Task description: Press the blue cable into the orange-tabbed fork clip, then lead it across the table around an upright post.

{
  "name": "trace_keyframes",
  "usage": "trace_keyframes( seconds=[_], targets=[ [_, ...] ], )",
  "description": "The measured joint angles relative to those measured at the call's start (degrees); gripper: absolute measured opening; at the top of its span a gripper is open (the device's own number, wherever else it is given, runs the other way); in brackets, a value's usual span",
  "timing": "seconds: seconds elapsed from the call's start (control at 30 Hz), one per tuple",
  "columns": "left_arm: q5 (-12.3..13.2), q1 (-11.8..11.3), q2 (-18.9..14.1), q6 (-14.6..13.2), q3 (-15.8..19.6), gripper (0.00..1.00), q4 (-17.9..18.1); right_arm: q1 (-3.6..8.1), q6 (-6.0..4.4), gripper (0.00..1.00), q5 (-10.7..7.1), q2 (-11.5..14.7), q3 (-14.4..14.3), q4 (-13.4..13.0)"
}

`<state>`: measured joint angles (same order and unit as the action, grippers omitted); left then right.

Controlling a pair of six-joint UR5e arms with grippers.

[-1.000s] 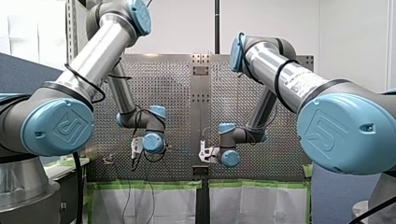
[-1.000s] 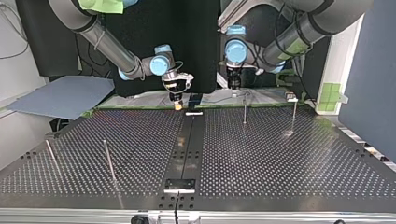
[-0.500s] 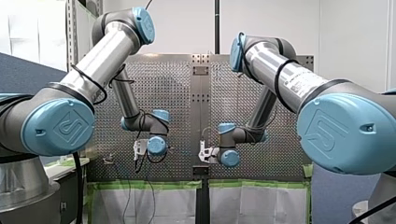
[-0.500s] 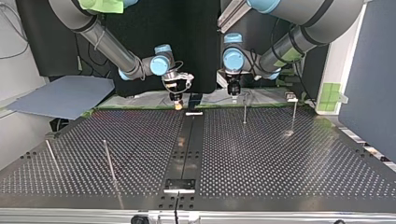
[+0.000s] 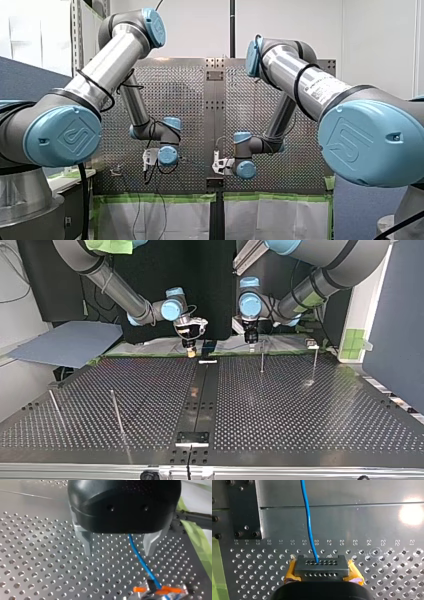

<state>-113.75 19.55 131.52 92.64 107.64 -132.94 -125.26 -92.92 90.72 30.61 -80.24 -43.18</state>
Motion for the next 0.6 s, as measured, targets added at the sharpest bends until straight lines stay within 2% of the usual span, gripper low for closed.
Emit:
trace_keyframes(
  seconds=[0.37, 0.6],
  targets=[
    [-0.8, 0.3, 3.6, -0.3, -4.5, 1.00, -2.3, -0.26, -0.08, 0.00, 0.00, 0.0, 0.0, 0.3],
    [-1.3, 0.8, 4.0, -1.1, -7.6, 1.00, -2.8, -0.37, 0.09, 0.00, 0.03, 0.0, 0.0, 0.4]
  ],
)
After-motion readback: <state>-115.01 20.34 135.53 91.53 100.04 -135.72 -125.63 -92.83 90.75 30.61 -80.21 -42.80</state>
